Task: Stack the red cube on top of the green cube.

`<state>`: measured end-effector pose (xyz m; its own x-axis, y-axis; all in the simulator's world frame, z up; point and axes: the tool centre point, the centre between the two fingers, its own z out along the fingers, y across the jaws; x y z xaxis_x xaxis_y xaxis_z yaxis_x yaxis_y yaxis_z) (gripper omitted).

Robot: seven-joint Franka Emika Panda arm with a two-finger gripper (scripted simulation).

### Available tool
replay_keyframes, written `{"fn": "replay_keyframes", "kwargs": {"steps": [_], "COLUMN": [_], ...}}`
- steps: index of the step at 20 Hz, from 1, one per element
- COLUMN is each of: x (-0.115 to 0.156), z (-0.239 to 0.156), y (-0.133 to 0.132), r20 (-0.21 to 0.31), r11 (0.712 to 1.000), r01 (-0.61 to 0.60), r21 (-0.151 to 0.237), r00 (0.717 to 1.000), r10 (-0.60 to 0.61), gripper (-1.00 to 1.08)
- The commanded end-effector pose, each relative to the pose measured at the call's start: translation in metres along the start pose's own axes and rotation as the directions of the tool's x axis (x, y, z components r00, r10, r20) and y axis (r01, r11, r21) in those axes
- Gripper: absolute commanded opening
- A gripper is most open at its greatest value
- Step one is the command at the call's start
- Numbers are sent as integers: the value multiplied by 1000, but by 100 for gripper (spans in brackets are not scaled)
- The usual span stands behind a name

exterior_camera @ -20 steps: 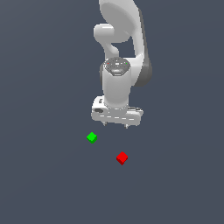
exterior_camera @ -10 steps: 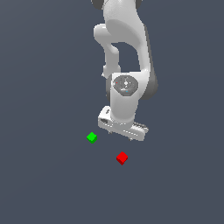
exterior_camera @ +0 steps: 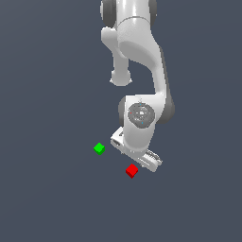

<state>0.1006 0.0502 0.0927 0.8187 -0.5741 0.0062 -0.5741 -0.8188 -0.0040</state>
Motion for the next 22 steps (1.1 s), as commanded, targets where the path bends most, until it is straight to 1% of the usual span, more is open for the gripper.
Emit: {"fn": "replay_keyframes", "kwargs": {"steps": [1, 6, 11, 22], "x": [7, 16, 22, 24], "z": [7, 16, 22, 25], "y": [-6, -13, -16, -17], "r20": [1, 4, 5, 6], "r11": [999, 994, 989, 987], "r01": [-48, -112, -148, -158], "r21": [-1, -3, -5, -5], "r00": [999, 994, 989, 987], "r10": [48, 112, 148, 158], "gripper": [100, 100, 100, 100]}}
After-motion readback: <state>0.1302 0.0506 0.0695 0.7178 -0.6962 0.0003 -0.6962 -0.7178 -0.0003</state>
